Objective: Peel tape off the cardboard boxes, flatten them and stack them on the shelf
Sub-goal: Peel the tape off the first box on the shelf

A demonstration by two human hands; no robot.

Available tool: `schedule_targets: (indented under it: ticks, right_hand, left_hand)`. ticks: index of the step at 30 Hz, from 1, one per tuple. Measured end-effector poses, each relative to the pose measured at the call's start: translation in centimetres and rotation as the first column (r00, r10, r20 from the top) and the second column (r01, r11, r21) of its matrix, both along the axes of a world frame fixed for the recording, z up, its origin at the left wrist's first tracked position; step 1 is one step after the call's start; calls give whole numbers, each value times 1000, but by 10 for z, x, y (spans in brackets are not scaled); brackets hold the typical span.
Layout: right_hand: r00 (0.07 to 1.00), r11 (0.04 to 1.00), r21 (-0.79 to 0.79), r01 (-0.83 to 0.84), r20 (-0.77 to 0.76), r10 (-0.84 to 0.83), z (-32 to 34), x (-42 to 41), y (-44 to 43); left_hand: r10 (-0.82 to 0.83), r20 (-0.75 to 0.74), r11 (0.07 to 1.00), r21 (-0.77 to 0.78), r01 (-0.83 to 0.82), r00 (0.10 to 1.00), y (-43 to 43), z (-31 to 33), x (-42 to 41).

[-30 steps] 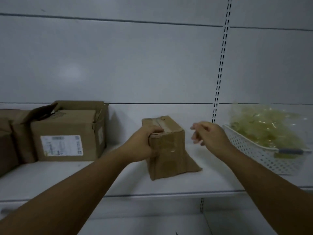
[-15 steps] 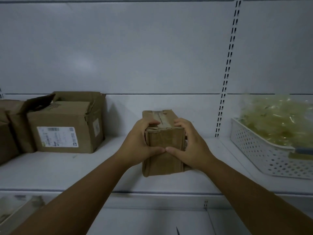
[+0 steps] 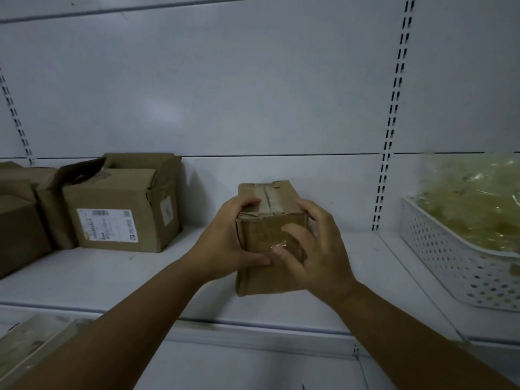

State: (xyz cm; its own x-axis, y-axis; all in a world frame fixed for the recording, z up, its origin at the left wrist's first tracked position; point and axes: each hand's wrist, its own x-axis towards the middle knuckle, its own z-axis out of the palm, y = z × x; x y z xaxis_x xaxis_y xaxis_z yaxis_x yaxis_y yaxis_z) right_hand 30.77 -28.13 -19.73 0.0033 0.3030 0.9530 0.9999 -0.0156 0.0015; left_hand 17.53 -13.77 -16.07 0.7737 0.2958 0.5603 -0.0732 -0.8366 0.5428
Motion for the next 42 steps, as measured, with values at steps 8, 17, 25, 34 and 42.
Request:
schedule_targets:
  ticks: [8,17,25,34,42]
  right_hand:
    - [989,994,-3,112,95,-111,3,-10,-1]
    - [987,993,69,99,119,-106,2,-11,5]
    - [992,991,131,-19,124,2,6,-16,-2]
    - [977,987,-60,148,167,-136,8,-17,-3]
    - [970,985,-75,152,203,-134,22,-22,-4]
  left_hand:
    - [39,28,999,-9,-39,999,-3,-3,1]
    - [-1,24,1000,-8,1,1000,-2,-1,1]
    - [-37,25,999,31,36,999,4,-4,3]
    - [-101,145,995,36,96,984,4,-8,4]
    - [-106,75,994,-16,108,991,5,-9,2]
